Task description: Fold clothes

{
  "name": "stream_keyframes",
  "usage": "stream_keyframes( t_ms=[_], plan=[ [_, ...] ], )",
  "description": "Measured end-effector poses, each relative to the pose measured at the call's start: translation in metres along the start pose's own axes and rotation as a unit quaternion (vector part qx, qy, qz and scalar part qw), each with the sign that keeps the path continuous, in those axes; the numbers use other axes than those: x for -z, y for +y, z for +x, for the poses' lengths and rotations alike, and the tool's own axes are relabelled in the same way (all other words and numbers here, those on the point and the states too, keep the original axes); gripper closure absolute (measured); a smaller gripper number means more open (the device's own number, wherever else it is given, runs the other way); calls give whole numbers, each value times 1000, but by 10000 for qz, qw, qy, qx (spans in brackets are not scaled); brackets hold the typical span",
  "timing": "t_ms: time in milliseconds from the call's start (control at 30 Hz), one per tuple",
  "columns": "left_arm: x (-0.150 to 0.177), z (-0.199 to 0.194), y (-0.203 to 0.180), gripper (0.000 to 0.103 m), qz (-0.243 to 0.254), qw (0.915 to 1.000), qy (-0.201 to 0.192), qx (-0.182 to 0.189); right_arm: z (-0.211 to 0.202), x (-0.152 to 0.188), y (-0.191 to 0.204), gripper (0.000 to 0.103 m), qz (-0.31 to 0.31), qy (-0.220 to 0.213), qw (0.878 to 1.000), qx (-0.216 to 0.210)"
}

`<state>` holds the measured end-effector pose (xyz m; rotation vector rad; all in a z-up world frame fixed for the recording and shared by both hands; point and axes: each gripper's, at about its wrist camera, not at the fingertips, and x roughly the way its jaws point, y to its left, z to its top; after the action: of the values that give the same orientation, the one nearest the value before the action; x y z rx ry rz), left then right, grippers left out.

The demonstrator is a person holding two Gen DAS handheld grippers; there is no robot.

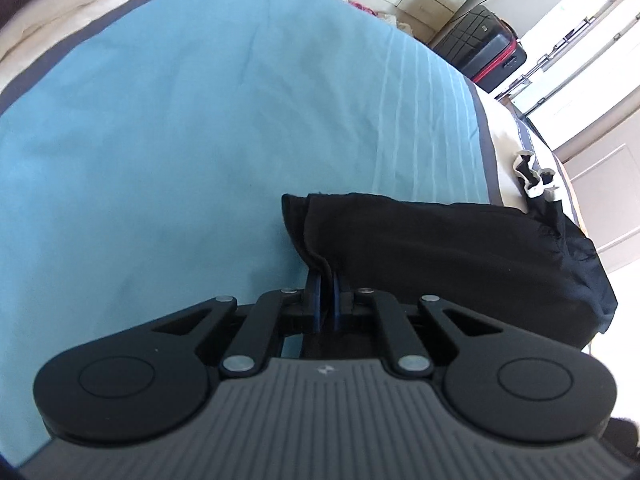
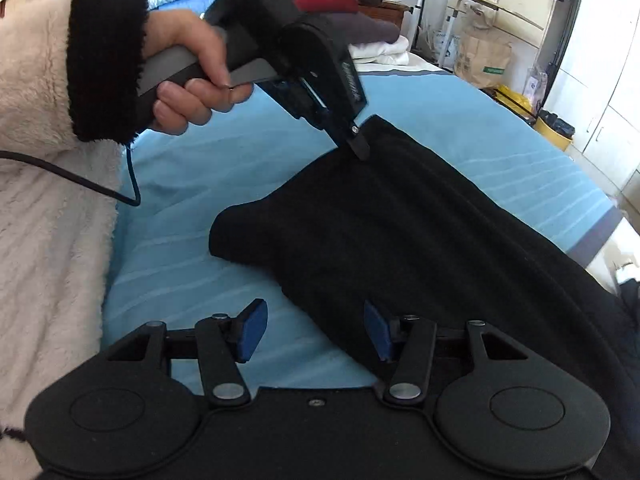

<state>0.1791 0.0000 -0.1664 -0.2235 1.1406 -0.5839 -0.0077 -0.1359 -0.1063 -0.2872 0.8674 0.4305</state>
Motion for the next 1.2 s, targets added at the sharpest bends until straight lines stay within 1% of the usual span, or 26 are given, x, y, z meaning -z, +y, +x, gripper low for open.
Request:
stream_keyframes(
  t_ms=[67, 167, 233, 333, 367, 400, 467, 567, 600, 633, 667, 733, 800, 833, 867, 900, 967, 1033, 1067, 1100, 1133, 1167, 1200],
  plan=[
    [-2, 3, 4, 97, -82, 10000, 18, -18, 9, -4, 3, 44, -145, -68, 9998, 73],
    [-3, 2, 11, 97, -218, 9998, -13, -15, 28, -5, 22, 44, -709, 236, 9959, 508],
    [-3, -2, 15, 97, -310, 9995, -68, -23, 39, -3, 28, 43, -890, 316, 9935, 637],
    [-7, -17, 21, 98, -429, 9984, -320, -163, 39, -7, 24, 43, -729, 83, 9946, 732],
    [-9, -22, 23, 97, -479, 9980, -391, -162, 42, -9, 25, 43, -749, 18, 9934, 864],
    [-9, -24, 25, 97, -547, 9976, -417, -76, 46, -10, 28, 43, -830, 4, 9919, 964],
    [-9, -26, 30, 96, -679, 9969, -392, 46, 54, -12, 33, 43, -988, -26, 9883, 1162],
    [-7, -21, 36, 95, -842, 9959, -321, 61, 56, -14, 37, 46, -1061, -213, 9852, 1331],
    [-7, -19, 38, 95, -876, 9957, -299, 60, 54, -15, 38, 58, -1093, -277, 9840, 1377],
    [-7, -18, 38, 95, -888, 9956, -290, 57, 50, -16, 38, 82, -1107, -331, 9827, 1449],
    [-7, -18, 37, 95, -854, 9959, -308, 50, 46, -17, 38, 94, -1120, -384, 9813, 1520],
    [-6, -18, 35, 95, -812, 9961, -345, 91, 38, -20, 37, 95, -1131, -492, 9784, 1659],
    [-5, -18, 33, 92, -843, 9955, -348, 252, 24, -22, 26, 95, -726, -596, 9811, 1694],
    [-4, -18, 33, 85, -881, 9950, -349, 320, 19, -24, 19, 95, -447, -618, 9832, 1659],
    [-3, -17, 34, 83, -964, 9941, -348, 365, 14, -25, 13, 95, -168, -638, 9845, 1622],
    [-3, -17, 36, 83, -1039, 9933, -367, 354, 9, -26, 6, 95, 110, -659, 9851, 1582],
    [-3, -20, 34, 83, -1021, 9934, -528, 53, -1, -25, -6, 95, 611, -692, 9853, 1439],
    [-5, -25, 31, 82, -889, 9937, -686, -29, -1, -22, -11, 95, 803, -647, 9846, 1409],
    [-5, -26, 31, 74, -861, 9936, -726, 23, -1, -21, -14, 95, 889, -624, 9842, 1397],
    [-5, -25, 32, 68, -917, 9932, -674, 264, 0, -19, -12, 95, 850, -598, 9843, 1423],
    [-3, -22, 32, 56, -1004, 9920, -588, 492, 2, -18, -11, 95, 815, -575, 9845, 1446],
    [-1, -18, 32, 54, -1110, 9903, -490, 678, 0, -18, -12, 95, 835, -594, 9847, 1412],
    [0, -14, 32, 54, -1190, 9888, -406, 804, -2, -17, -13, 95, 856, -612, 9848, 1379]
  ],
)
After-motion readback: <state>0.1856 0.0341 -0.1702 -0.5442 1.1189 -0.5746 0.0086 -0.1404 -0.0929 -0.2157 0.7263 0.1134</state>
